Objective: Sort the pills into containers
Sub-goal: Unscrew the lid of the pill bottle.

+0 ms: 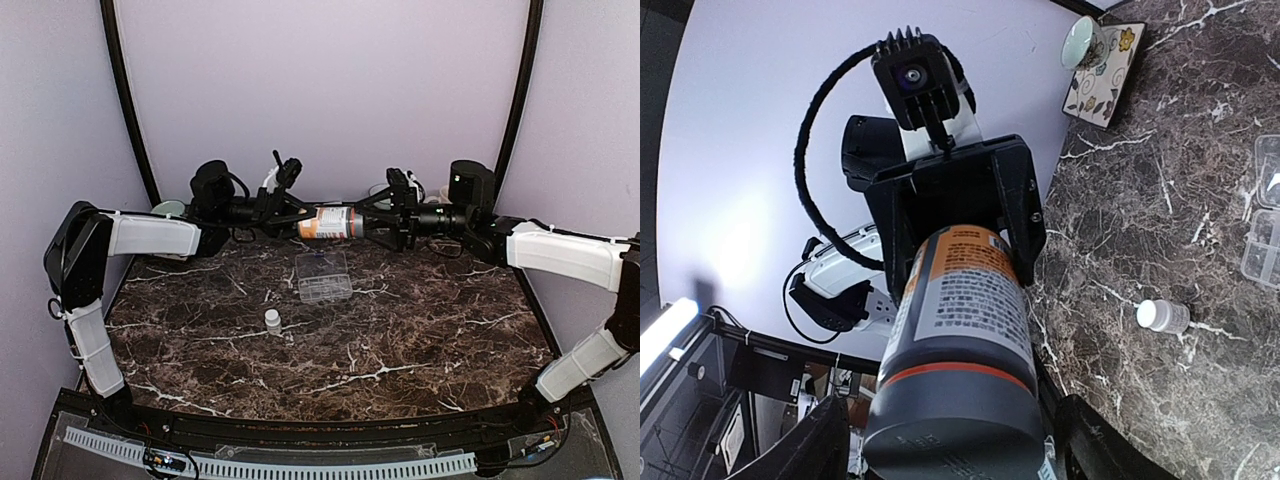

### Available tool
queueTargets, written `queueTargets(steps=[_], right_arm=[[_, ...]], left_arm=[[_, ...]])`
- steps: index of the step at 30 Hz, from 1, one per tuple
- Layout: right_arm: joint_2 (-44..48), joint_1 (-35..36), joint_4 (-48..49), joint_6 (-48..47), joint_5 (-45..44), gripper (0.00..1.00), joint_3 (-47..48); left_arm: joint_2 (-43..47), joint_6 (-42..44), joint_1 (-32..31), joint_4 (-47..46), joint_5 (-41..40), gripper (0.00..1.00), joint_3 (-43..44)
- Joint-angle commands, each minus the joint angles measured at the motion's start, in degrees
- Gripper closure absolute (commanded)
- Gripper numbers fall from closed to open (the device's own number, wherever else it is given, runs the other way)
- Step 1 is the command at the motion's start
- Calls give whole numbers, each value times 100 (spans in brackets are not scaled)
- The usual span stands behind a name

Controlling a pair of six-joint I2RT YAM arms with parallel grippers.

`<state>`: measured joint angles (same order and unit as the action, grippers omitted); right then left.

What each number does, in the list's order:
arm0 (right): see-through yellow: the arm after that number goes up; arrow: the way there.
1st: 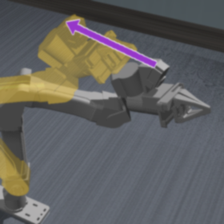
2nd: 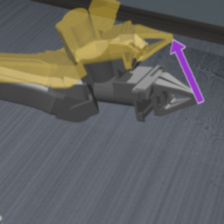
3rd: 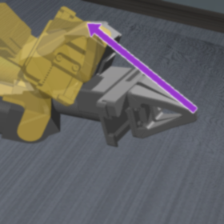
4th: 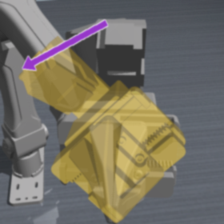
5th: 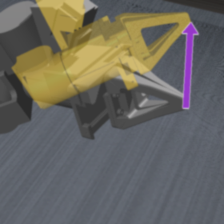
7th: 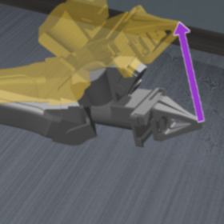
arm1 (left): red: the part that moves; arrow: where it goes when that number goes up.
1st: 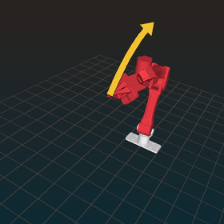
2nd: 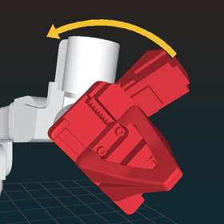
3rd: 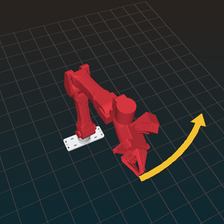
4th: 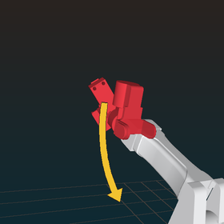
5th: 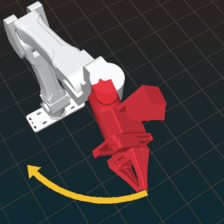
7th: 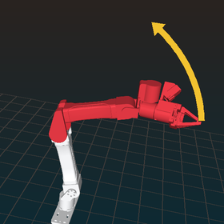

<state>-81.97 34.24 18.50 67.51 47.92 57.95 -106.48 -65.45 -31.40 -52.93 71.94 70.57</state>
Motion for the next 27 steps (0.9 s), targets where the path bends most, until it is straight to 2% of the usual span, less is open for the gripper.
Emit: queueTargets(steps=[1,5,8,12,14,17,19,23,27], right_arm=[[-3,43,-110,-194,112,31,155],[-11,55,-334,-355,105,38,280],[-29,71,-673,-619,53,49,415],[-55,70,-1300,-1291,-57,64,681],[-83,93,-1914,-1980,-199,69,959],[-91,154,-2677,-3228,-518,71,1361],[-62,153,-2854,-3919,-654,71,1358],[180,154,-2825,-5068,-938,71,1102],[380,162,-2633,-5833,-1279,71,821]], left_arm=[[17,146,-14,27,20,92,295],[-5,169,-11,58,22,92,308],[-13,182,-9,68,20,92,306],[-14,181,-15,76,11,92,303],[-5,177,-13,67,13,92,293],[11,160,-8,63,20,92,274],[8,133,-13,43,37,92,274],[13,58,-15,-21,58,92,269],[21,-19,-14,-92,77,92,256]])
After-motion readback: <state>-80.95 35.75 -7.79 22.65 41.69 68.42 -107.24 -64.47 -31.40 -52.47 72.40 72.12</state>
